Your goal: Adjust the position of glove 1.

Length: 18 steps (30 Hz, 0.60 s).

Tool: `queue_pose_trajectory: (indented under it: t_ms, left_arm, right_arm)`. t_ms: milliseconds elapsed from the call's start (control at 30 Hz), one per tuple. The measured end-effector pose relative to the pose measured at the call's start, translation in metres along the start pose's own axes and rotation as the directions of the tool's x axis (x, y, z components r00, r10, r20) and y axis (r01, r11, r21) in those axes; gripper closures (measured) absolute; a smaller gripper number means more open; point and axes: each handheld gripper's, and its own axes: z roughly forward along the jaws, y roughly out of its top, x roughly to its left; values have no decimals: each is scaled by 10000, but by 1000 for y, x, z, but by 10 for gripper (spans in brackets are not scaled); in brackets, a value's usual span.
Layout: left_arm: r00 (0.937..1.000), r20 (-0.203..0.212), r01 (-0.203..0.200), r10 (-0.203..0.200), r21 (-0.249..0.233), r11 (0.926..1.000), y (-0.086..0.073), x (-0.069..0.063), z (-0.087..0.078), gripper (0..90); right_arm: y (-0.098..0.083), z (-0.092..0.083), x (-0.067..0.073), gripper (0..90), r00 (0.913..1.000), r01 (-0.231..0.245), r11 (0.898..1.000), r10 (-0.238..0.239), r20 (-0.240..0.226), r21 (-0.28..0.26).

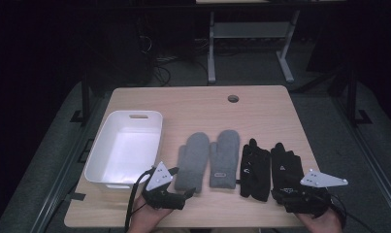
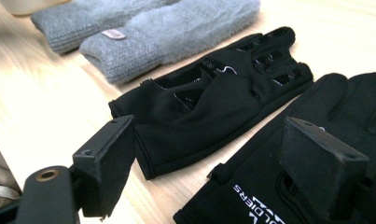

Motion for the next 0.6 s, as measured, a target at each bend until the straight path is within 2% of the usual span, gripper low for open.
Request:
queue_pose_trajectory:
  t_ms: [333, 500, 600]
  left_arm:
    - [10000, 30, -61, 61, 26, 10000, -2, 0, 0, 142]
    - [9999, 41, 130, -129, -56, 9999, -3, 2, -2, 141]
    - [9999, -86, -78, 78, -51, 10000, -1, 1, -3, 141]
  right_arm:
    - [4, -2, 1, 181, 10000, -45, 9997, 43, -60, -224]
    - [14, -2, 2, 177, 9999, 138, 9995, -141, -85, -297]
    - [25, 0, 3, 177, 9987, 475, 9984, -481, -194, -300]
